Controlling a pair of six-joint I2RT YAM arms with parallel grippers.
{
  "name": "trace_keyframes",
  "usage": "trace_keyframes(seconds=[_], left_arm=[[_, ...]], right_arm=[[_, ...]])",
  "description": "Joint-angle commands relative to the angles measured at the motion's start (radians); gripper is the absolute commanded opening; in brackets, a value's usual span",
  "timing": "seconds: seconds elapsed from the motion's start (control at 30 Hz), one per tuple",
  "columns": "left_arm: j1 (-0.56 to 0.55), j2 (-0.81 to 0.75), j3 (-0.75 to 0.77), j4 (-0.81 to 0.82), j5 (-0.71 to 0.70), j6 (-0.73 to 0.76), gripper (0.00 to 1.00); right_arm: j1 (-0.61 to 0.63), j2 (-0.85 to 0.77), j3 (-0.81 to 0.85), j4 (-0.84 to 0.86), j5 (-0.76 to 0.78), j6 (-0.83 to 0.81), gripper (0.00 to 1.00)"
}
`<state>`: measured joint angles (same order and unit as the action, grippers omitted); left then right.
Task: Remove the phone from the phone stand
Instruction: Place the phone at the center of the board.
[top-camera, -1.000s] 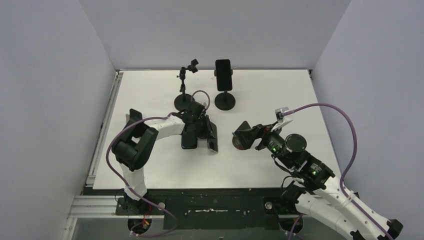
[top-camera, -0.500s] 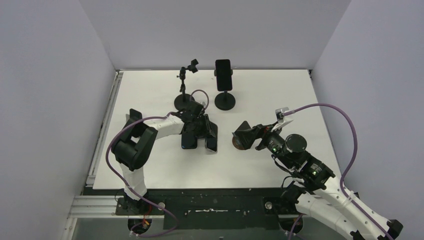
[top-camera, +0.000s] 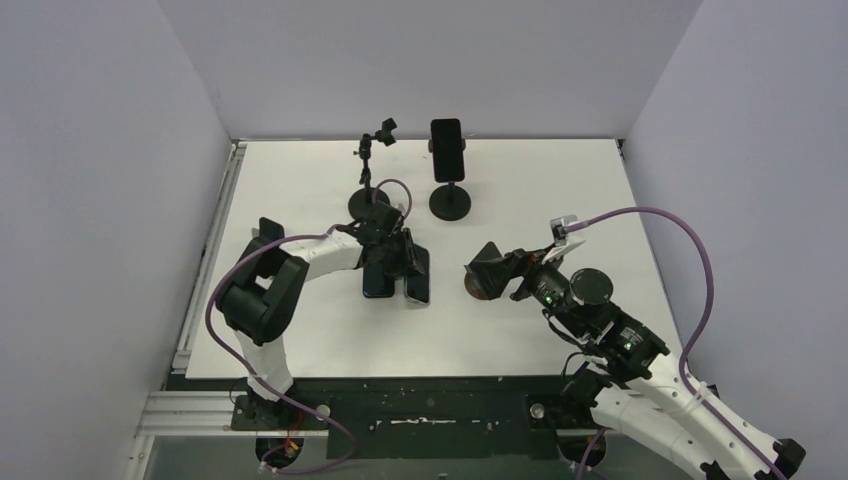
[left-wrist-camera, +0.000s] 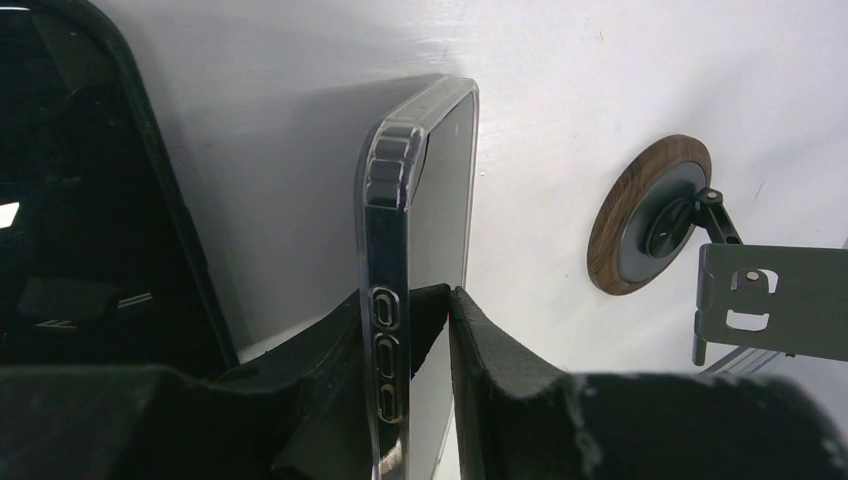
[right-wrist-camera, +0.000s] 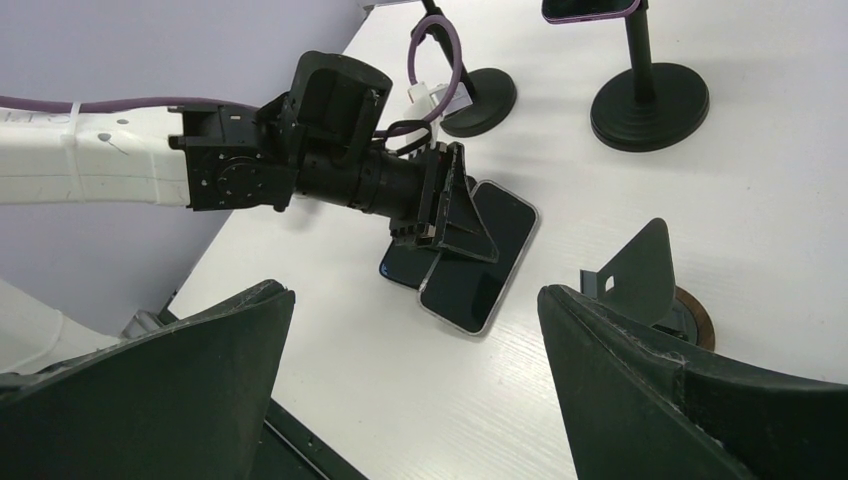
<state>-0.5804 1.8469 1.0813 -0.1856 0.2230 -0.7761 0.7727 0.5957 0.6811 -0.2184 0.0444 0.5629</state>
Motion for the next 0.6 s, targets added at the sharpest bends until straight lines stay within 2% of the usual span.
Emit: trace_keyframes(seconds=[0.0, 0.57], left_arm=[[0.013, -0.058, -0.003, -0.015, -0.029, 0.027, 0.28], [0.014, -0.072, 0.003, -0.068, -0.056, 0.064, 0.31]], right_arm=[[-0.002, -0.004, -0.005, 0.047, -0.003, 0.005, 1.00], [-0.002, -0.005, -0.014, 0.055, -0.006, 0.012, 1.00]])
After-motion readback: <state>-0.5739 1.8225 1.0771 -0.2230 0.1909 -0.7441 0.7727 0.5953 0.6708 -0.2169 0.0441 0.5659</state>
